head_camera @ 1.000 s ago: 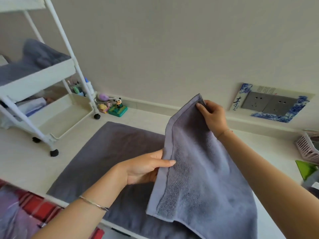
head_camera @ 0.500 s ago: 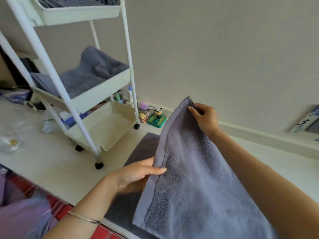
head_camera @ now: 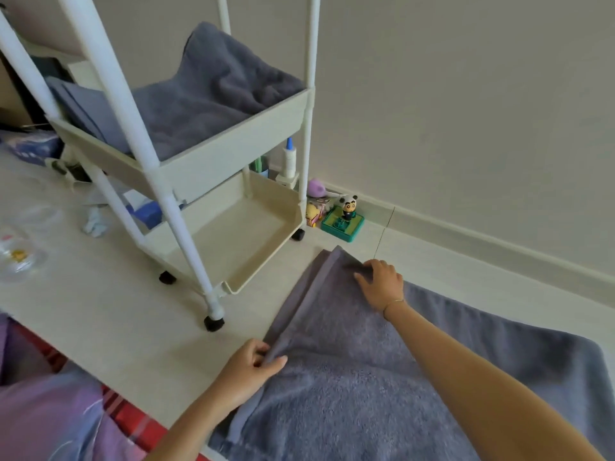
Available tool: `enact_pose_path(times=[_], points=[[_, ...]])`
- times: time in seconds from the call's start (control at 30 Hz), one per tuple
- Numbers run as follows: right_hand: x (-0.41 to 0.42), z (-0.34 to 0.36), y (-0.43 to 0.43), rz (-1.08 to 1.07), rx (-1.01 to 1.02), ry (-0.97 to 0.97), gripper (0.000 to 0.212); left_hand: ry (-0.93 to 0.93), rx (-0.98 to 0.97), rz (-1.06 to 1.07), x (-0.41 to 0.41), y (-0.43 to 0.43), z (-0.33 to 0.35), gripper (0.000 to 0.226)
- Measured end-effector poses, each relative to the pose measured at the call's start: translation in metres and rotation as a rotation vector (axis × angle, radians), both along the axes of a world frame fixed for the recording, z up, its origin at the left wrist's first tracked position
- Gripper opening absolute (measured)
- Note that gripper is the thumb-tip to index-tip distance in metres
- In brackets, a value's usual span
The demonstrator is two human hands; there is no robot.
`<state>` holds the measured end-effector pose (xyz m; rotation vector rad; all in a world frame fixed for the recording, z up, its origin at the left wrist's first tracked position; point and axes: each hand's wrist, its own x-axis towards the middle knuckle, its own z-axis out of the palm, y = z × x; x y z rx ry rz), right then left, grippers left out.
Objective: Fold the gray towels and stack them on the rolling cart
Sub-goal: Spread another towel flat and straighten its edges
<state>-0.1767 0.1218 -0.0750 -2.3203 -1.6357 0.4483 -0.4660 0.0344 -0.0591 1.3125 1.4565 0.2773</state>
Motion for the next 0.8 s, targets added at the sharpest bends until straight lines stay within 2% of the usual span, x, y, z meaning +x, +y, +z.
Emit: enact_pose_path(times=[0.07, 0.1, 0.17, 0.23, 0.3, 0.33, 0.37, 0.43, 0.5, 0.63, 0.8], points=[[0.000, 0.000, 0.000, 0.009, 0.056, -0.046, 0.028, 0.014, 0.048, -0.103, 0.002, -0.003, 0.007, 0.027], [-0.002, 0.003, -0.002, 0.010, 0.142, -0.007, 0.023, -0.014, 0.062, -0.145, 0.005, -0.007, 0.015, 0.023], [-0.007, 0.015, -0.006, -0.018, 0.393, 0.154, 0.016, -0.163, 0.059, -0.145, 0.010, -0.017, 0.033, 0.011], [-0.015, 0.034, -0.007, -0.062, 0.666, 0.227, 0.012, -0.369, 0.023, -0.080, 0.010, -0.024, 0.054, 0.021], [-0.024, 0.044, 0.000, -0.052, 0.759, 0.209, 0.010, -0.465, -0.056, -0.033, 0.001, -0.023, 0.059, 0.027], [-0.030, 0.041, 0.006, -0.025, 0.702, 0.201, 0.010, -0.438, -0.085, -0.030, -0.006, -0.021, 0.055, 0.027], [-0.036, 0.034, 0.012, 0.010, 0.577, 0.189, 0.011, -0.327, -0.065, -0.032, -0.013, -0.019, 0.046, 0.024], [-0.048, 0.010, 0.019, 0.075, 0.246, 0.123, 0.014, 0.026, 0.094, -0.072, -0.024, -0.015, 0.025, 0.017], [-0.054, -0.008, 0.023, 0.103, 0.097, 0.035, 0.015, 0.219, 0.213, -0.082, -0.030, -0.013, 0.007, 0.013], [-0.054, -0.010, 0.028, 0.145, 0.055, -0.113, 0.021, 0.333, 0.293, -0.082, -0.032, -0.010, -0.003, 0.024], [-0.030, -0.013, 0.002, 0.108, 0.093, -0.116, 0.022, 0.335, 0.306, -0.146, -0.022, -0.011, 0.001, 0.029]])
